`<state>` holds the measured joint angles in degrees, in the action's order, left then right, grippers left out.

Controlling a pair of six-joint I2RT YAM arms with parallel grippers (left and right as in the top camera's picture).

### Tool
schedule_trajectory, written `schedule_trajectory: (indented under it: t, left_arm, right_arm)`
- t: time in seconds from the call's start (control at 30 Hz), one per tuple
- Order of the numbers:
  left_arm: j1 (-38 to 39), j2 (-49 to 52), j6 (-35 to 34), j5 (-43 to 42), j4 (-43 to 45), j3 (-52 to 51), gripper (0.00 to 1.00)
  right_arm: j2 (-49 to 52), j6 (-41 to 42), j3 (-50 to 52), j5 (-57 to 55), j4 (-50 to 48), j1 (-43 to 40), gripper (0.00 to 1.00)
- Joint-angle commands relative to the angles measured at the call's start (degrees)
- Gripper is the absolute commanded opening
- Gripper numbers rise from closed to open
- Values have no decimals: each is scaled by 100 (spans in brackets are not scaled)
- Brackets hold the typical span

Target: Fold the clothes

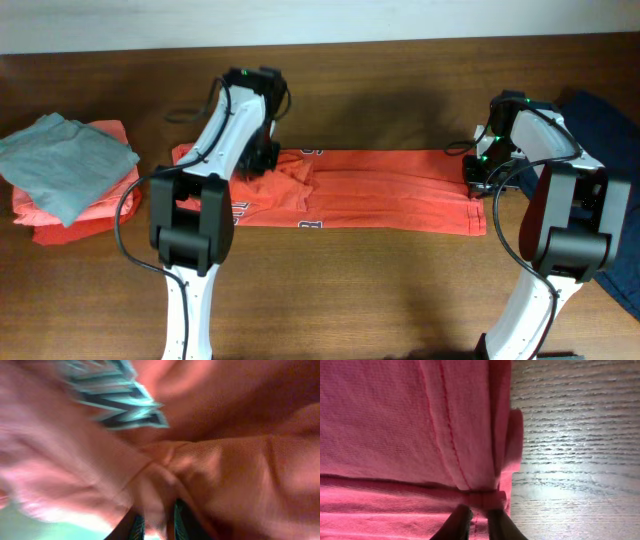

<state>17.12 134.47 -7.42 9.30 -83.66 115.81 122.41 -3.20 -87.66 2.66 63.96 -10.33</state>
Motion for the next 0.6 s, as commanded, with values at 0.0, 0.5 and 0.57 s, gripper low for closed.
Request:
schedule_trajectory:
  t: [0.0,0.5,0.57]
  left_arm:
    - [24,-35,-61,-817,369,-935,20]
    - [-7,-909,-7,-758,785,-796,28]
    - [-4,-1078,-7,-758,798,-791,31]
  right_arm:
    - [76,9,153,37,33,-15,18]
    - [74,7,153,39,79,-20,18]
    - [76,7,153,39,79,-20,18]
